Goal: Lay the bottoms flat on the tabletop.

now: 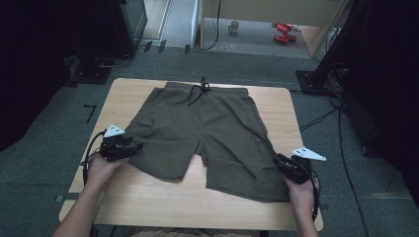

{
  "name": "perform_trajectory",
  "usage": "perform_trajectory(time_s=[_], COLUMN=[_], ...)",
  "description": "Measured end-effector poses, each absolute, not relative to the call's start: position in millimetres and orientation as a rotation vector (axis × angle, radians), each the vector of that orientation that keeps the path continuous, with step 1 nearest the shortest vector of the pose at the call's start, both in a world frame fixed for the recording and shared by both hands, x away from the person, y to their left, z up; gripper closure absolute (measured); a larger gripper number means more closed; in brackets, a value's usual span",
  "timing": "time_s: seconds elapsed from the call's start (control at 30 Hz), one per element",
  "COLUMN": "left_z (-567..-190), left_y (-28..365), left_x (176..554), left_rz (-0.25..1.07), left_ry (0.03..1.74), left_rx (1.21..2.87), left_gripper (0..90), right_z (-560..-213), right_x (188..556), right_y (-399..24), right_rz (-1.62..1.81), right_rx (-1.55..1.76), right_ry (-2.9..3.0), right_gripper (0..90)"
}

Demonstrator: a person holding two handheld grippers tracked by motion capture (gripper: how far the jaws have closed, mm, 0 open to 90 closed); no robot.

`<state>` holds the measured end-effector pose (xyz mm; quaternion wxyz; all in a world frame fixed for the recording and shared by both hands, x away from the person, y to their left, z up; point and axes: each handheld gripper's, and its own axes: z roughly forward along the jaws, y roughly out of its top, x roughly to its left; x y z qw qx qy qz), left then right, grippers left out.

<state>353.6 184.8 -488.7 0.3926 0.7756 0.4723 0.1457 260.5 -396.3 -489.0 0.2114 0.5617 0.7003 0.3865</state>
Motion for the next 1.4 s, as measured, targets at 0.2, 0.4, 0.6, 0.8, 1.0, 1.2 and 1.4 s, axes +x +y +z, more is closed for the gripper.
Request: perform_trajectory(time_s=[0.2, 0.4, 0.6, 0.8, 1.0, 1.2, 1.4], left_z=[-483, -480, -485, -487, -496, -503, -511], left_y=[202, 220, 239, 230, 226, 227, 223], left_x=[338, 325, 327, 323, 326, 334, 335], left_rz=[0.389, 0.422, 0.430, 0.402, 0.414, 0.401, 0.432], left_ry=[1.182, 1.164, 1.206, 1.147, 1.139, 1.139, 1.142], left_rx=[1.966, 1.961, 1.938, 1.974, 2.013, 2.004, 2.070], left_gripper=[40.3, 39.7, 37.9, 37.7, 37.3, 36.9, 44.6], right_z=[-478, -474, -471, -477, -484, -484, -488], right_x=[259, 261, 265, 266, 268, 271, 271], right_y=[-364, -334, -302, -262, -228, -200, -161], right_rz=[1.130, 1.175, 1.202, 1.232, 1.282, 1.321, 1.362], right_rx=[1.471, 1.395, 1.322, 1.231, 1.175, 1.124, 1.015], right_ry=[1.995, 2.050, 2.118, 2.199, 2.264, 2.319, 2.394], right_gripper=[68.0, 66.0, 64.9, 63.7, 62.3, 60.7, 56.5])
